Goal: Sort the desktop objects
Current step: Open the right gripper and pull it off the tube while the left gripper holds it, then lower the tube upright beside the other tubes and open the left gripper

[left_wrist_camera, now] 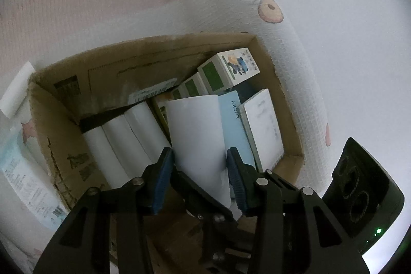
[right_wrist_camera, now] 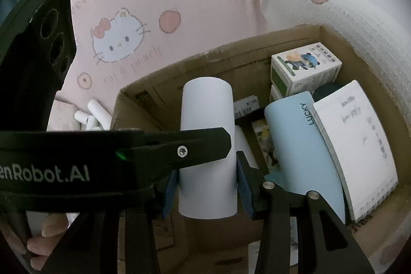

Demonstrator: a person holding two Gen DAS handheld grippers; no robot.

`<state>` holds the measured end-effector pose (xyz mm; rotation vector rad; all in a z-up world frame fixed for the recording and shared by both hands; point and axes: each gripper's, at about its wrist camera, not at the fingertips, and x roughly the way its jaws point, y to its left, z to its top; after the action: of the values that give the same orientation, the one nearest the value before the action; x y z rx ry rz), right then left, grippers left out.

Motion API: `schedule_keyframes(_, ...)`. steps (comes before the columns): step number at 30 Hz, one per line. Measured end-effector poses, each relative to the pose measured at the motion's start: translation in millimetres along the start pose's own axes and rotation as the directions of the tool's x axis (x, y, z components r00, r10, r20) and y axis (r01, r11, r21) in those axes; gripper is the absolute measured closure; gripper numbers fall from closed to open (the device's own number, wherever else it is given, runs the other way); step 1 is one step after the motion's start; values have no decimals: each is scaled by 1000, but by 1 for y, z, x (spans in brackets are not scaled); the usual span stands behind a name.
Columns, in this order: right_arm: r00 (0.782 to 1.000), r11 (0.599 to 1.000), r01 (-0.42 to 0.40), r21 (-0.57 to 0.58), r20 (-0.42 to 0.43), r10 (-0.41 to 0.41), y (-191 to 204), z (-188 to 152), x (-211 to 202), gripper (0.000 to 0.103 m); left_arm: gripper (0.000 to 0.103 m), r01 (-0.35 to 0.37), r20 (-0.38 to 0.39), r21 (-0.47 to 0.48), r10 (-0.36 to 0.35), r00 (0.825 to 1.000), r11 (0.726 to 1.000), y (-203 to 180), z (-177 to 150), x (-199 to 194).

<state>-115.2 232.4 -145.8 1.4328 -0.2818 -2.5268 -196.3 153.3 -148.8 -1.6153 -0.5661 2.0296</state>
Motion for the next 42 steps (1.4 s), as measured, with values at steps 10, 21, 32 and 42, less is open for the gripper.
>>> schedule_keyframes(10,999,997,-48,68,-12,49,-21,-4,-12,61,57,-108,4,37,108,994,993,3,11,13)
schedule_keyframes(21,986,992,122,23,107,-124,-43,-21,-62,92,57,-173,-54,-95,168,984,980,16,33,58)
schedule_keyframes(32,969,973,221,59,101,-226,-64,-32,-76,92,57,-167,-94,-212,150,984,963,22,44,95)
schedule_keyframes(42,965,969,242,45,91,-245,-68,-40,-84,92,57,-179,-95,-211,162,982,961,18,46,97)
